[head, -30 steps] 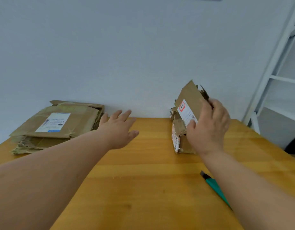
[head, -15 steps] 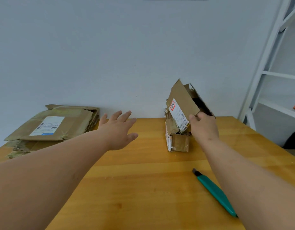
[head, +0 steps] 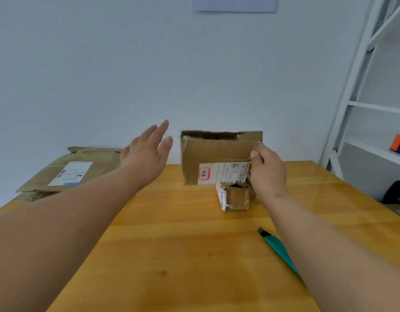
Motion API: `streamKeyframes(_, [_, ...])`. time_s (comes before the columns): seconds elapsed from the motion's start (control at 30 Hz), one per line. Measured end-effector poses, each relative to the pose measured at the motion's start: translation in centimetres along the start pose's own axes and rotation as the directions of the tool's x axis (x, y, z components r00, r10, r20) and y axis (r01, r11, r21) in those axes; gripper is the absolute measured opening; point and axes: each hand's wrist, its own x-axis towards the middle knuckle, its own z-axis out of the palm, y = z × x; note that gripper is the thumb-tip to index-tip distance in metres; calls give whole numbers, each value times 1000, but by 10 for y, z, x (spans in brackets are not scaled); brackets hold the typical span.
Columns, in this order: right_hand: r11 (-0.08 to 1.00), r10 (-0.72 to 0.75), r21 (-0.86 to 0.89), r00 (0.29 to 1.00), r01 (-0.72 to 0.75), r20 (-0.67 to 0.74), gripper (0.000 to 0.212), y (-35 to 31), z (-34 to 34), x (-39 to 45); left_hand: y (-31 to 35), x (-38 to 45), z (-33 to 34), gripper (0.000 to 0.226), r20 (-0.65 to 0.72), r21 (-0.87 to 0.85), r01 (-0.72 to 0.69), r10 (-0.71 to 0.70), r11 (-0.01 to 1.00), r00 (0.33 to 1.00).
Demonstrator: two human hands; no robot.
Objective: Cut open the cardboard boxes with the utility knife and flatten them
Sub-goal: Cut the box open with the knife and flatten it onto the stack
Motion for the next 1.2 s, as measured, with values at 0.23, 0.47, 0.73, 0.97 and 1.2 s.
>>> streamKeyframes(0.23, [995, -49, 94, 993, 38, 111, 30, -20, 5, -26, 4, -29, -28, 50, 335, -277, 218, -119, 936, 935])
streamKeyframes(0.47, [990, -82, 131, 975, 56, 208, 31, -21, 14, -55, 8, -63, -35, 83, 524, -340, 316, -101, 886, 846])
streamKeyframes(0.73, [995, -88, 68, 954, 71, 288, 16, 10, 17, -76, -16, -75, -15, 24, 540, -223, 262, -104, 939, 835])
streamKeyframes(0.97, [819, -137, -454, 887, 352, 440, 63, 38, 23, -70, -28, -77, -20, 24, 415, -178, 241, -150, 954, 898])
streamKeyframes(1.2, [762, -146, -508, 870, 402, 471, 50, 38, 48, -55, -35, -69, -13, 9, 394, -123, 189, -127, 974, 910])
